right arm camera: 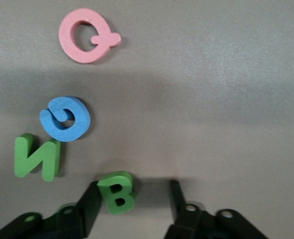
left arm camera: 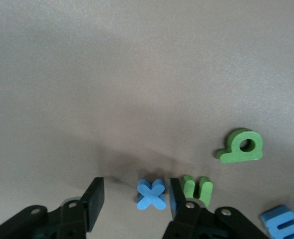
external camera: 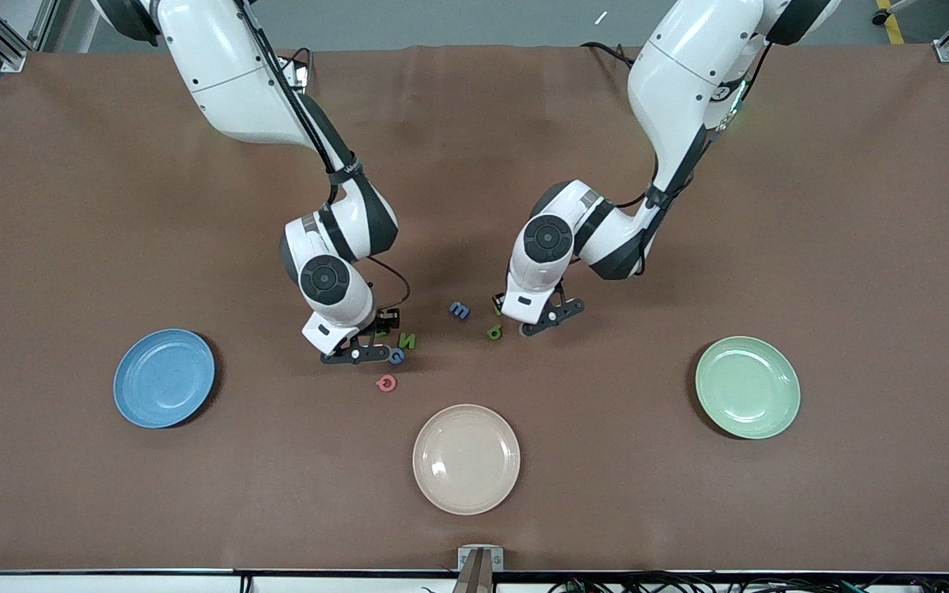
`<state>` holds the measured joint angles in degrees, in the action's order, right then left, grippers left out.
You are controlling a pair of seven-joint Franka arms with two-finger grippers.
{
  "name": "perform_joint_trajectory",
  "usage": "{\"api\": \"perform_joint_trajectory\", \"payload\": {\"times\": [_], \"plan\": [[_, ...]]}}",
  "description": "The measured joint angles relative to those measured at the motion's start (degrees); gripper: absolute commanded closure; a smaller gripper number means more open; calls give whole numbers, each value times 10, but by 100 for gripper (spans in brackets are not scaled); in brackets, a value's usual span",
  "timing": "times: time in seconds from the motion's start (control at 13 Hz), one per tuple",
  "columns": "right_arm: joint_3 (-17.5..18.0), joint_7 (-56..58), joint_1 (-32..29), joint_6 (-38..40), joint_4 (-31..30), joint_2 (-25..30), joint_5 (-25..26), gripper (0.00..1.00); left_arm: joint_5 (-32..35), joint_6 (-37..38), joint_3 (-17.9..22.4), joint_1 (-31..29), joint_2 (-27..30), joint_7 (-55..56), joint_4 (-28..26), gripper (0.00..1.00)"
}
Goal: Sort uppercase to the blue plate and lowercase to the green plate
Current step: 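Grasp the green B with the right gripper while the left gripper grasps x, then drop the B on the blue plate while the left gripper carries x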
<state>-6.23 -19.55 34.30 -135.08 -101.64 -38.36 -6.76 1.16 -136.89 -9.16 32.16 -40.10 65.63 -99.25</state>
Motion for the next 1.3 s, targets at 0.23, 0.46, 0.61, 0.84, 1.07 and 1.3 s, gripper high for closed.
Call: {"api": "perform_joint_trajectory", "payload": {"times": [0.23, 0.46, 0.61, 0.84, 1.07, 1.3], "plan": [[0, 0, 0, 0, -1, 4, 0, 98, 0, 0, 0, 0, 0, 0, -4, 43], [-1, -1, -1, 0, -1, 4, 0, 100, 0, 0, -1, 1, 0, 0, -4, 43], [-11, -2, -9, -1, 6, 9, 0, 100, 0, -1, -1, 1, 0, 0, -4, 45], [-18, 59, -86, 61, 52, 38, 1, 100, 0, -1, -1, 2, 0, 0, -4, 63], [-21, 211, -178, 103, 94, 53, 5, 99, 0, -1, -1, 2, 0, 0, -5, 82], [-23, 347, -256, 103, 99, 49, 48, 97, 0, -1, -1, 2, 0, 0, -5, 98]]}}
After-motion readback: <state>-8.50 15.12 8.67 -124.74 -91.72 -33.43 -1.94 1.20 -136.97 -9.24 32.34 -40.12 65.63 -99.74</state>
